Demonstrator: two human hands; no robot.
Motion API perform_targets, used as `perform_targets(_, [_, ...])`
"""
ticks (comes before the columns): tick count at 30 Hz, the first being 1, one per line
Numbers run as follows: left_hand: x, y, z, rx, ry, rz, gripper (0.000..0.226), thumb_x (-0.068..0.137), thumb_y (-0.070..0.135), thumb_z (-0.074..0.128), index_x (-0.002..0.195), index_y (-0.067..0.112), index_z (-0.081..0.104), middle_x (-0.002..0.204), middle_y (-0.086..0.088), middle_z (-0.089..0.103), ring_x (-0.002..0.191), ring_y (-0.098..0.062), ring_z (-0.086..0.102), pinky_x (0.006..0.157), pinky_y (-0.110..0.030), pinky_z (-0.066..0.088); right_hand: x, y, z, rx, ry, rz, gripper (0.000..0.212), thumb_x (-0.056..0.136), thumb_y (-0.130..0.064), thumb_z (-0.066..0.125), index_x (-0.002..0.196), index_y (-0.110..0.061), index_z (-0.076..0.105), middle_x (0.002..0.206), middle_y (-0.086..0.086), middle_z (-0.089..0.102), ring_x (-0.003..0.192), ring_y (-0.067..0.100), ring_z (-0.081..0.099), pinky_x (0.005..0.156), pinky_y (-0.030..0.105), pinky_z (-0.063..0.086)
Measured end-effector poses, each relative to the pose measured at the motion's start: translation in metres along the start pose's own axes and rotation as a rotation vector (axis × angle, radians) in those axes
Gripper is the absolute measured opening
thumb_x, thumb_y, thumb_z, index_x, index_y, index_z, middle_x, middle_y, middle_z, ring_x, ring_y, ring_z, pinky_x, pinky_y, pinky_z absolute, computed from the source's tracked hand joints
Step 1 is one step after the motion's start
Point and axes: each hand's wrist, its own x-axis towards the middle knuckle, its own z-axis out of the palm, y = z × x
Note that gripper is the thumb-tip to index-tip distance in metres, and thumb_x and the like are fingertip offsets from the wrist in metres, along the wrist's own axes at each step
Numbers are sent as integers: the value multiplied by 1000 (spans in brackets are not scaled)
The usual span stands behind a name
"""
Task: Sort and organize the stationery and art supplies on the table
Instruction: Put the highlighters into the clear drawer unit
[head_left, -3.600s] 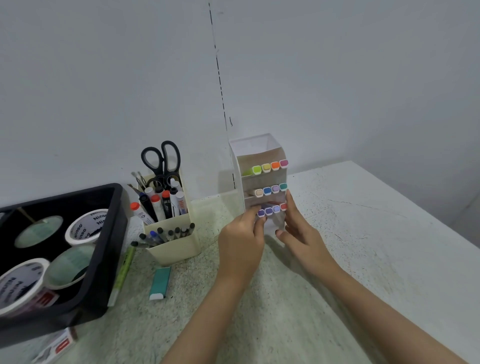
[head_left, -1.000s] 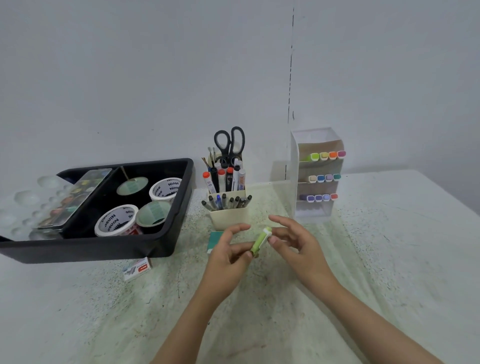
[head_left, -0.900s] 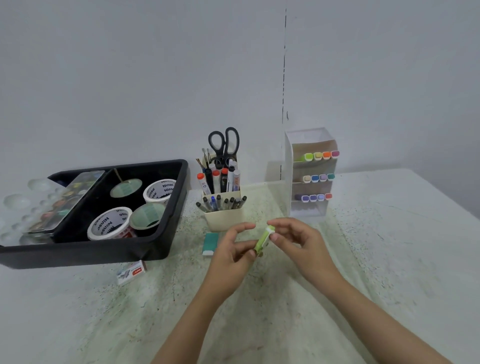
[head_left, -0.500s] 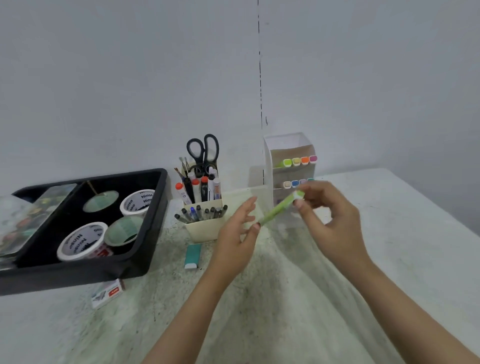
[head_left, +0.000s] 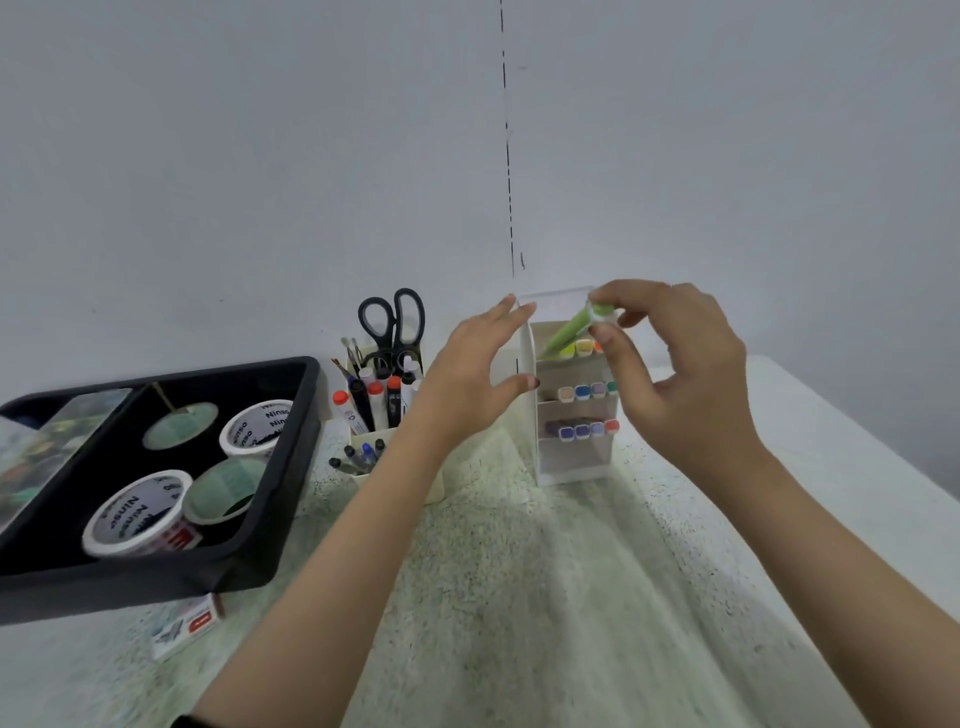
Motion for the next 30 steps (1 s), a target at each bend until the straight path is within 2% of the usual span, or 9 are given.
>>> perform_targets(2, [-3, -2, 1, -33, 26, 29, 70, 83, 21, 70, 144, 20, 36, 150, 0, 35, 136, -13, 31, 105, -4, 13, -1, 3, 3, -25, -60, -46, 16, 87, -8, 60, 102, -11, 64, 91, -12, 61, 80, 12, 54, 81, 26, 35])
perform_targets(4, [-6, -2, 4, -66, 43, 34, 70, 82, 20, 72, 143, 20, 37, 147, 0, 40, 132, -10, 33, 104, -2, 16, -2, 8, 7, -49, -135, -65, 17, 84, -6, 63, 100, -12, 67, 89, -11, 64, 82, 11, 54, 83, 24, 32])
perform_targets(9, [-6, 1, 6, -101, 72, 10, 67, 83, 20, 71, 141, 22, 39, 143, 2, 45, 130, -9, 37, 105, -11, 25, -6, 17, 16, -76, -251, -73, 15, 85, -13, 61, 98, -16, 68, 88, -13, 67, 85, 12, 54, 83, 27, 30])
perform_targets(13, [-6, 1, 6, -110, 82, 21, 68, 81, 19, 73, 141, 23, 40, 143, 0, 45, 130, -13, 39, 107, -24, 29, -8, 24, 22, -103, -252, -73, 15, 82, -13, 65, 97, -18, 69, 89, -13, 69, 85, 14, 54, 85, 29, 30])
perform_targets(20, [-5, -1, 8, -111, 84, 18, 67, 81, 19, 73, 140, 25, 41, 143, 2, 46, 129, -10, 39, 105, -8, 23, -13, 33, 32, -123, -237, -85, 12, 80, -13, 68, 90, -19, 70, 88, -11, 70, 86, 16, 56, 87, 30, 29])
perform_targets(26, [-5, 0, 7, -109, 79, 12, 66, 81, 18, 73, 139, 23, 42, 141, 2, 47, 129, -12, 40, 103, -5, 23, -18, 39, 38, -171, -197, -71, 18, 82, -16, 60, 94, -19, 73, 114, 5, 65, 102, 23, 53, 91, 33, 32])
perform_targets(28, [-6, 2, 6, -121, 71, 2, 65, 81, 18, 73, 139, 22, 43, 139, 6, 48, 127, -11, 42, 101, -6, 25, -21, 40, 38, -169, -203, -59, 23, 80, -14, 62, 99, -21, 73, 125, 9, 59, 110, 24, 50, 94, 32, 31])
perform_targets(30, [-7, 5, 5, -153, 47, -26, 66, 83, 19, 71, 141, 23, 40, 136, 13, 47, 125, -10, 43, 100, -13, 30, -27, 39, 37, -113, -215, 13, 31, 84, -19, 60, 113, -23, 68, 139, 11, 46, 121, 19, 44, 100, 31, 30])
